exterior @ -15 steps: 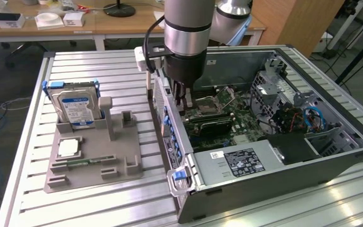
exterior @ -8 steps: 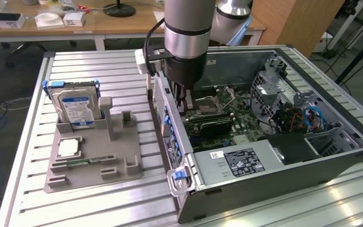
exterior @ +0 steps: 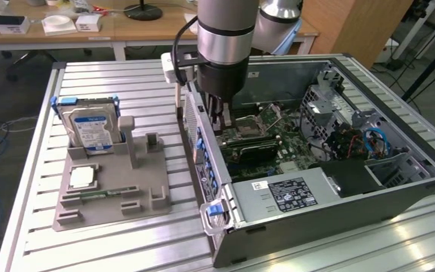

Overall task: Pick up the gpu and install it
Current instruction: 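Press down on the gpu until it lock into place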

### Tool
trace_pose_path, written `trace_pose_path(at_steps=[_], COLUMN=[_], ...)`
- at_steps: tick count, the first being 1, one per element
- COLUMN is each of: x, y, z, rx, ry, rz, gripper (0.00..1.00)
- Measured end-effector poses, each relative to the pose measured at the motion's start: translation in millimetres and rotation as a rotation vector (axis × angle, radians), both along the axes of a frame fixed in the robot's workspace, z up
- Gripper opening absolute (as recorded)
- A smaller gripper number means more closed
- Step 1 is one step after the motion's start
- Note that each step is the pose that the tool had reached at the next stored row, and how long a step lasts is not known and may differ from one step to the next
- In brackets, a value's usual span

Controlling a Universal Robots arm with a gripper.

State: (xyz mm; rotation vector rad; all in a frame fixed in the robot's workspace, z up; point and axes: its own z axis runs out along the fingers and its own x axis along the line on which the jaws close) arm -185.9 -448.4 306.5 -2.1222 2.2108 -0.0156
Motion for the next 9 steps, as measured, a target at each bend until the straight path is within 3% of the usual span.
trace_pose_path(at_steps=[9], x=[0.0], y=[-0.5], z=[-0.8], rx=[-0.0001], ry=[0.0001], rz=[0.0], gripper=[0.11])
